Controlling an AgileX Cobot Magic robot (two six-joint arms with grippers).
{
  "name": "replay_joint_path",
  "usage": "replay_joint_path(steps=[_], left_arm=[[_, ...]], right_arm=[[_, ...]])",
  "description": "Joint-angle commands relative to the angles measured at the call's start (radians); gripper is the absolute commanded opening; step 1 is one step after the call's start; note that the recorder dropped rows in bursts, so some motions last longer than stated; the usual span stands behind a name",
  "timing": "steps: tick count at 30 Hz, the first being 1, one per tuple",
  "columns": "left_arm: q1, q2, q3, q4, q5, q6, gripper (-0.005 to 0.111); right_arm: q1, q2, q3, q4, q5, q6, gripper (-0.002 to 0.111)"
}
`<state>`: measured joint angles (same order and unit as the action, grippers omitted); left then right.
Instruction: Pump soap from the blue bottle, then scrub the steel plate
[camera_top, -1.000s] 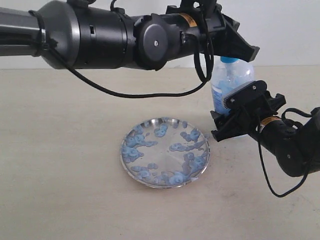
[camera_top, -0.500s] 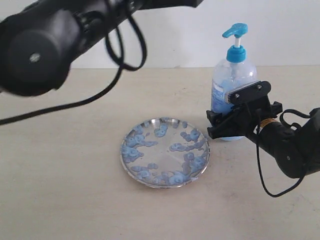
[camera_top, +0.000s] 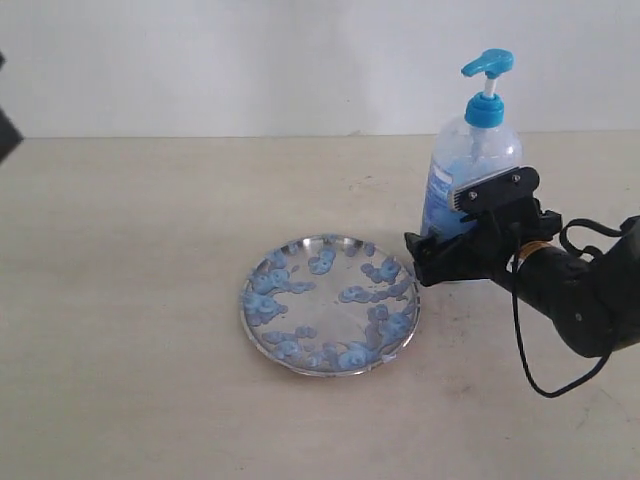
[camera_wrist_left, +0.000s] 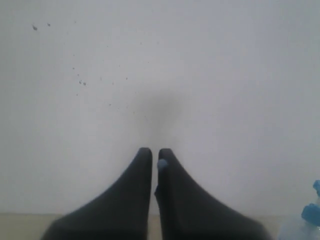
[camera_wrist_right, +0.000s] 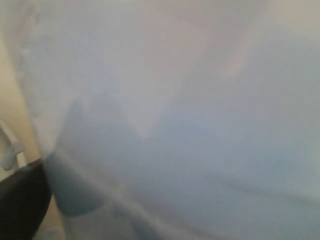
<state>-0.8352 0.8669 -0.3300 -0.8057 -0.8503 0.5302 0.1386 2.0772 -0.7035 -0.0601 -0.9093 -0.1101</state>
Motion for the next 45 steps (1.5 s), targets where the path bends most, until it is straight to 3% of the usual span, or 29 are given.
replay_joint_path(steps=[1,7,10,12,15,18,19,22,25,29,36,40,45], left_arm=[[-0.004,-0.191,0.030,-0.026,0.119,0.134,0.004],[-0.004,-0.401,0.030,-0.131,0.301,0.335,0.004],[-0.004,-0.476,0.030,-0.283,0.357,0.442,0.004],[-0.004,-0.519,0.034,-0.388,0.378,0.512,0.004],[-0.004,-0.564,0.037,-0.535,0.389,0.619,0.004],[-0.004,-0.575,0.034,-0.709,0.405,0.757,0.004],[-0.004,-0.564,0.025,-0.779,0.408,0.799,0.004],[-0.004,-0.513,-0.008,-0.939,0.410,0.928,0.004],[-0.004,-0.449,-0.046,-0.939,0.434,1.015,0.004],[-0.004,-0.366,-0.097,-0.939,0.523,1.059,0.004],[-0.004,-0.244,-0.124,-0.939,0.676,1.071,0.004],[-0.004,-0.169,-0.124,-0.939,0.674,1.015,0.004],[0.000,-0.015,-0.191,-0.939,0.586,0.873,0.004]], right_arm=[[0.000,-0.116,0.005,-0.034,0.143,0.023,0.105],[0.000,-0.494,0.005,-0.088,0.669,0.134,0.105],[0.000,-0.716,0.005,-0.080,0.923,0.189,0.104],[0.000,-0.886,0.002,-0.076,1.094,0.245,0.097],[0.000,-1.139,0.002,-0.076,1.367,0.257,0.065],[0.000,-1.419,0.005,-0.075,1.573,0.179,0.007],[0.000,-1.524,0.005,-0.074,1.597,0.157,0.001],[0.000,-1.811,0.009,-0.048,1.591,0.163,0.001],[0.000,-2.068,0.071,0.044,1.463,0.174,0.000],[0.001,-2.061,0.280,0.110,1.287,0.177,0.000],[0.001,-1.787,0.656,0.141,0.560,0.168,0.000],[0.001,-1.678,0.703,0.141,0.564,0.220,0.000],[0.001,-1.570,0.703,0.141,0.858,0.234,0.000]])
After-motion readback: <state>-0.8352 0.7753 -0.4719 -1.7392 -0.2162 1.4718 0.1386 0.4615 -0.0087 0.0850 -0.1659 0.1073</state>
